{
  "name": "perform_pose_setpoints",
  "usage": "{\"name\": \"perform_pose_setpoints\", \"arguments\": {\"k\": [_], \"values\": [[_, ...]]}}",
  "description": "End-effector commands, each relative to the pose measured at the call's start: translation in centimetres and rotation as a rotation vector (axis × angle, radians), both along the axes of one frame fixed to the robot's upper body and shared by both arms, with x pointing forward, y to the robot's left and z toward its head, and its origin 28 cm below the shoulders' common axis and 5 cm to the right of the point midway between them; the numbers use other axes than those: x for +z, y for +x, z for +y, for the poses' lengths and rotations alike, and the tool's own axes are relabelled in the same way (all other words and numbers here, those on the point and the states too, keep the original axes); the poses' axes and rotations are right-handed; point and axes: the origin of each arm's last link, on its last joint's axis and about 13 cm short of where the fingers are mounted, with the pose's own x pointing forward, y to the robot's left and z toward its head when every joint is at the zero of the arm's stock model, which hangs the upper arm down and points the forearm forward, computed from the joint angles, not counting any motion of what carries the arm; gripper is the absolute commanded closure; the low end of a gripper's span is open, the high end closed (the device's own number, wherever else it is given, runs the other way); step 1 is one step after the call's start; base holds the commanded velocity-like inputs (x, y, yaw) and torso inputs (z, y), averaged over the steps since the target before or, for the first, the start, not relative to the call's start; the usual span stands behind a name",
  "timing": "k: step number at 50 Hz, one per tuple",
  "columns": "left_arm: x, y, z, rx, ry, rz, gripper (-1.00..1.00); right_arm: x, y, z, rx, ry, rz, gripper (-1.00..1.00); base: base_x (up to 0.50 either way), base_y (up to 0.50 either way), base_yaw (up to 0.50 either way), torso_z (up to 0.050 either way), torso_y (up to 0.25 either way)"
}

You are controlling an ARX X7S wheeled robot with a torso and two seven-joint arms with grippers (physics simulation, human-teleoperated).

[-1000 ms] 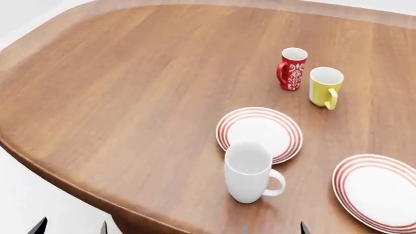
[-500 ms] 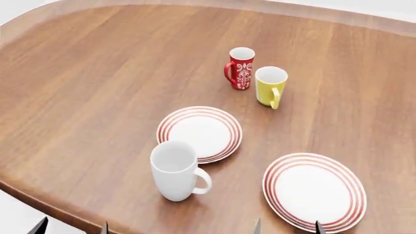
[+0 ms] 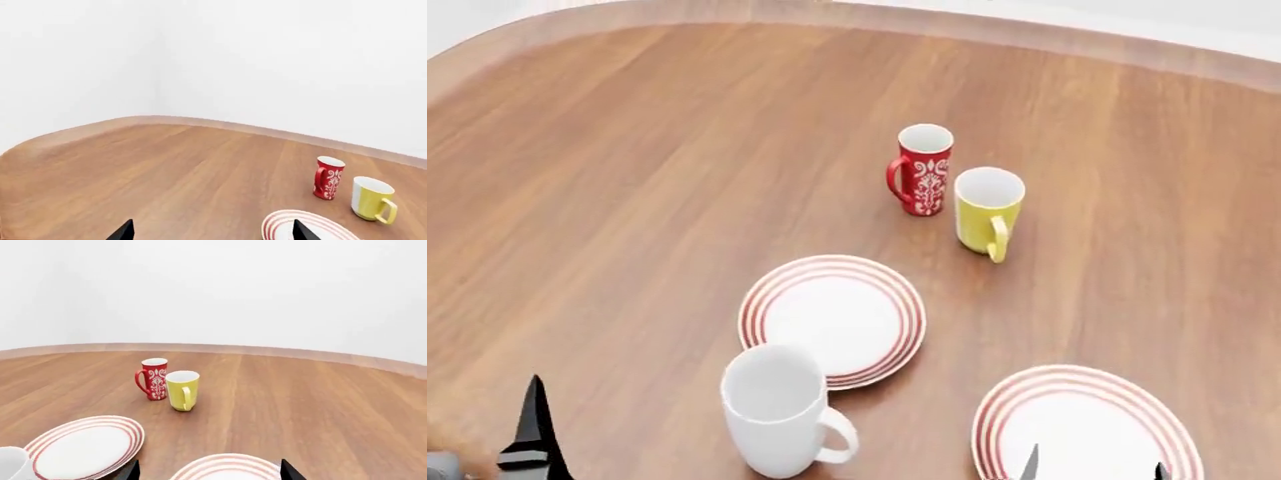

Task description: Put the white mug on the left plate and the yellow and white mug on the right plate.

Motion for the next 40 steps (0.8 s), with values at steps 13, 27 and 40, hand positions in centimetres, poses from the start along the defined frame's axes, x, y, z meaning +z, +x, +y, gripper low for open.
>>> {"name": "perform_pose_setpoints", "arguments": {"k": [13,27,40], "values": [[0.37,-0.21,0.41,0.002,0.012,-0.035,-1.0,0.07,-0.23,-0.36,-0.027,0.026,-0.037,-1.0,0.39,0.12,0.0,0.0,0.0],[1.03,-0.44,0.62,0.009,0.008,-0.048,-1.0,0.15,-0.2,-0.44,-0.018,0.032,-0.049,-1.0,0.47,0.15,0.0,0.0,0.0],[0.98,-0.67,0.62,0.006,0.008,-0.049,-1.0,0.06,-0.64,-0.68,-0.037,0.033,-0.059,-1.0,0.11,0.03,0.0,0.0,0.0]]}}
